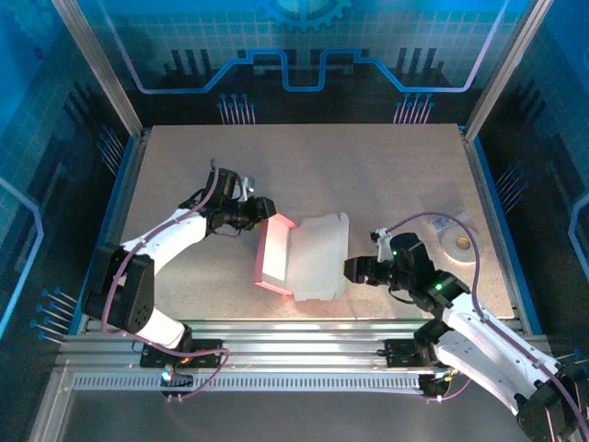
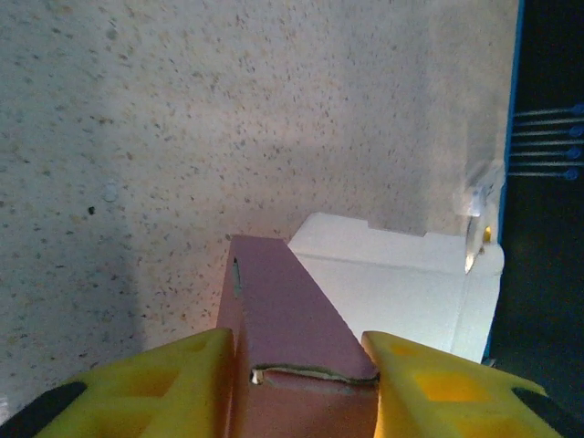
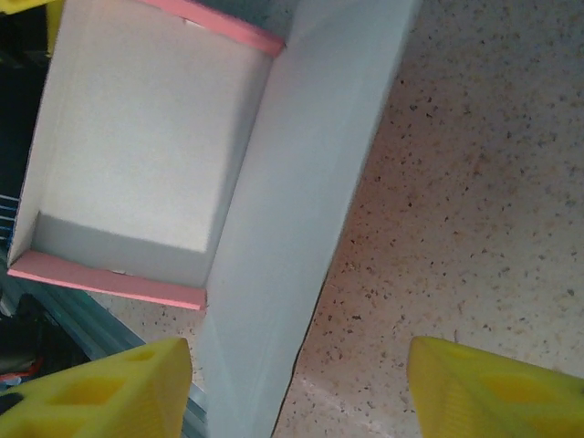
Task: Fold the paper box
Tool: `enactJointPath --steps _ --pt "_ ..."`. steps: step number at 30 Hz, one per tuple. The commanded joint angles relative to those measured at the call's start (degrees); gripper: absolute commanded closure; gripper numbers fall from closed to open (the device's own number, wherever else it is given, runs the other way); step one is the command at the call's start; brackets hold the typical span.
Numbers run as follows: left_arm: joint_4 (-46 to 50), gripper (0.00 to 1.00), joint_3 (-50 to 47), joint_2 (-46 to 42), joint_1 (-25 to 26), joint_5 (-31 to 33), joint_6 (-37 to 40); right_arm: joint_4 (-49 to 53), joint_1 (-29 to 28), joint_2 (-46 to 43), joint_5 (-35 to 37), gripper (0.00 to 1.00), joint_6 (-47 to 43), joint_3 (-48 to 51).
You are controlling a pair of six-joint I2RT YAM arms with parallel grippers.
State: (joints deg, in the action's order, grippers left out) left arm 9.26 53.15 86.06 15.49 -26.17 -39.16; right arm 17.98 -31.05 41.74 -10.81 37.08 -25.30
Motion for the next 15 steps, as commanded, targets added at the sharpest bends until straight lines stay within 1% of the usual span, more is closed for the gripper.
enactJointPath --steps 1,4,6,9,11,13,15 --pt "-3.6 0.58 -1.6 -3.7 -2.4 -3.6 -3.9 1.3 -0.9 0.0 1.5 0.43 0.2 -1.2" --pt "-3.0 0.58 -2.5 -5.4 -3.2 -3.7 -4.7 -0.4 -1.5 0.5 0.1 0.51 0.3 -1.2" --pt "-2.7 0.58 -2.9 -5.8 -3.3 -3.9 -5.0 -0.6 -2.1 2.5 0.3 0.54 -0.5 -2.0" --pt "-3.5 0.58 -4.3 -6.1 -3.3 -3.7 -5.4 -0.9 -3.1 5.0 3.8 0.57 -1.7 -3.1" --pt "-4.1 0.58 -5.5 -6.9 -3.4 -2.9 -5.8 0.2 -2.9 5.4 7.8 0.62 -2.2 -4.1" --pt "-4.4 0.58 -6.8 -7.9 -3.4 -1.6 -5.8 1.0 -1.8 5.4 9.8 0.62 -2.4 -5.0" --pt "-4.9 0.58 -7.8 -8.4 -3.4 -0.9 -6.2 1.2 0.8 5.7 8.6 0.6 -2.7 -5.5"
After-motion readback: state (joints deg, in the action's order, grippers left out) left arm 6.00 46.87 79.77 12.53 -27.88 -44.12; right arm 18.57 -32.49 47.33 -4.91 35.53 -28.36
